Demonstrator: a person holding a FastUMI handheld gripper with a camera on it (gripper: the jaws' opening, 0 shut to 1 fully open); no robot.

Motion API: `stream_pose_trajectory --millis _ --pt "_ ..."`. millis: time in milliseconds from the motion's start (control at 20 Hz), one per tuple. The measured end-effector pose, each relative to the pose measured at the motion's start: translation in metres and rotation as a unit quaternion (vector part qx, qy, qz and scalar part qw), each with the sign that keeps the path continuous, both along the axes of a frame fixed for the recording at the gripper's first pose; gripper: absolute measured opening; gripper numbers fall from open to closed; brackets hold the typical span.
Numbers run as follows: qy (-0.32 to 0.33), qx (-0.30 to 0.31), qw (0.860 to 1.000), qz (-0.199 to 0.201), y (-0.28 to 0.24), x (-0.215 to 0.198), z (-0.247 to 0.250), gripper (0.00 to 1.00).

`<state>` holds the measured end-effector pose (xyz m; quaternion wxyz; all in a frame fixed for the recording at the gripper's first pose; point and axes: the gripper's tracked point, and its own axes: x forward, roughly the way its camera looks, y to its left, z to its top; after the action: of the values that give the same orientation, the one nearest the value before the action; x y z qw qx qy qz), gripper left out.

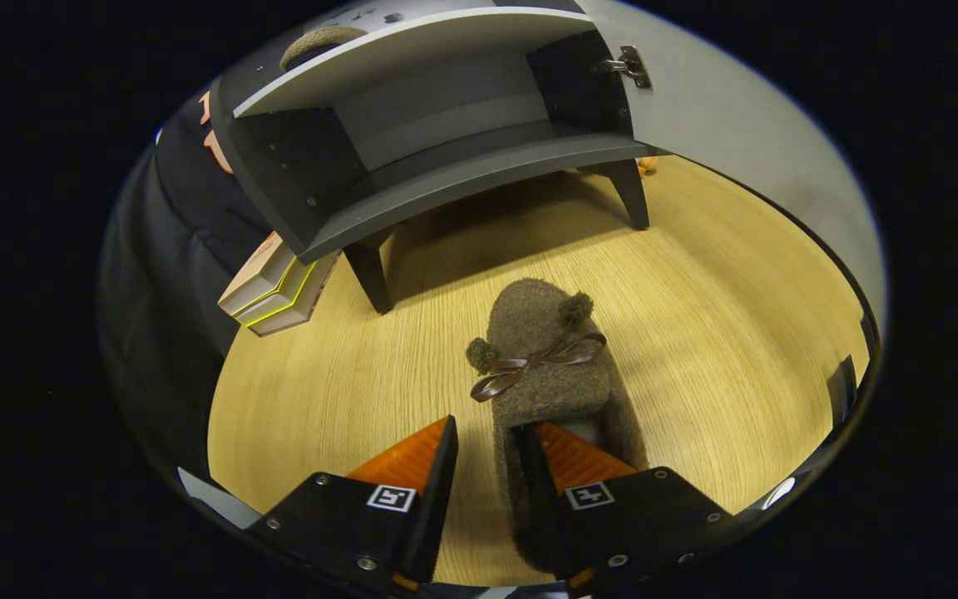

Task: Open the shoe cabinet door, grab the shoes and put them into the shoe cabinet, then close the shoe cabinet door.

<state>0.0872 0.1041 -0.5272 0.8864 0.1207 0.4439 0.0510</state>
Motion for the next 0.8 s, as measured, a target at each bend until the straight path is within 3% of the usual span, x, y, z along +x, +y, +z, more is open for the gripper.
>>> stream_pose_trajectory --millis 300,550,800 --pt "-0.013 0.0 1.0 -0.016 -0.008 0.005 -0.008 0.12" --pt "-0.053 -0.031 0.998 0.001 -0.012 0.006 0.016 0.04" --pt "-0.065 -0.024 0.997 -0.022 -0.026 -0.002 0.056 0.04"
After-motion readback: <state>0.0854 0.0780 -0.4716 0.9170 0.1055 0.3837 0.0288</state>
